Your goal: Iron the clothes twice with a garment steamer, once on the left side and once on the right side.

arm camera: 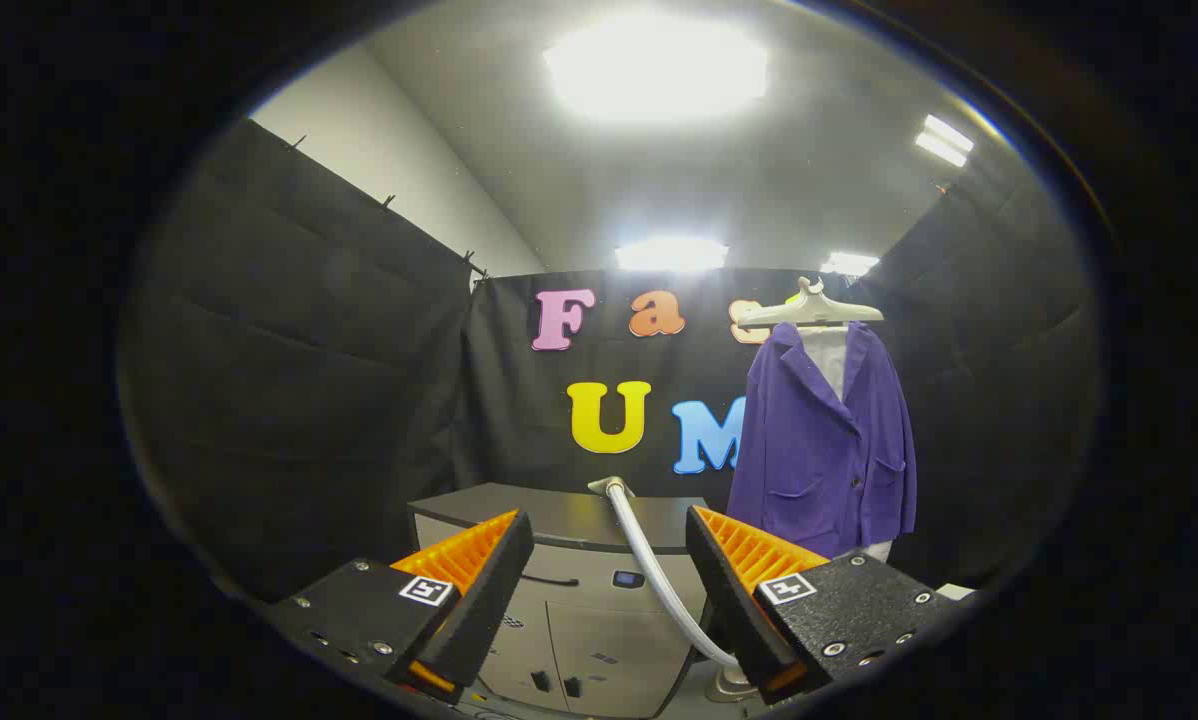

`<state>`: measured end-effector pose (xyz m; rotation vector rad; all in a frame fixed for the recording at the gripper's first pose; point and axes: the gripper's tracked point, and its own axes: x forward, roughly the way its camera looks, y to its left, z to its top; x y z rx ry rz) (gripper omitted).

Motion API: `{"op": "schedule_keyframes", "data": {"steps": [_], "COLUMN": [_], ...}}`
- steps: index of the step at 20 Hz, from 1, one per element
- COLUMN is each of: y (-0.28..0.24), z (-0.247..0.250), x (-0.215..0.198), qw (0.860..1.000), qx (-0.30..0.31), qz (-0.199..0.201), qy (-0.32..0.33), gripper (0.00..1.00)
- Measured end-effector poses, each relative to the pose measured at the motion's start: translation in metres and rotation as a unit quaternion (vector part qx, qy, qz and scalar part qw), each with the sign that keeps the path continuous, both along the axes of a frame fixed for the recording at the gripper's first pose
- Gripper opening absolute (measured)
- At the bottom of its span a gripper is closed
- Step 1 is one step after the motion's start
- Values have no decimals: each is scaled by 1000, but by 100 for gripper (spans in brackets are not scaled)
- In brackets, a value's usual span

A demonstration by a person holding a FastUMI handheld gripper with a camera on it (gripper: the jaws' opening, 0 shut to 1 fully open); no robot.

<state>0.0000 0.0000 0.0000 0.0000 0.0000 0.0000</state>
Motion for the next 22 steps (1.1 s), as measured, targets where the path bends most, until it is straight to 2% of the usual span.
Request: {"op": "schedule_keyframes", "data": {"steps": [14,22], "y": [8,-8], "z": [11,17], "x": [-13,11], "qw": [1000,1000], "qx": [4,0], "qz": [4,-6], "qy": [-14,3], "gripper": [95,94]}}
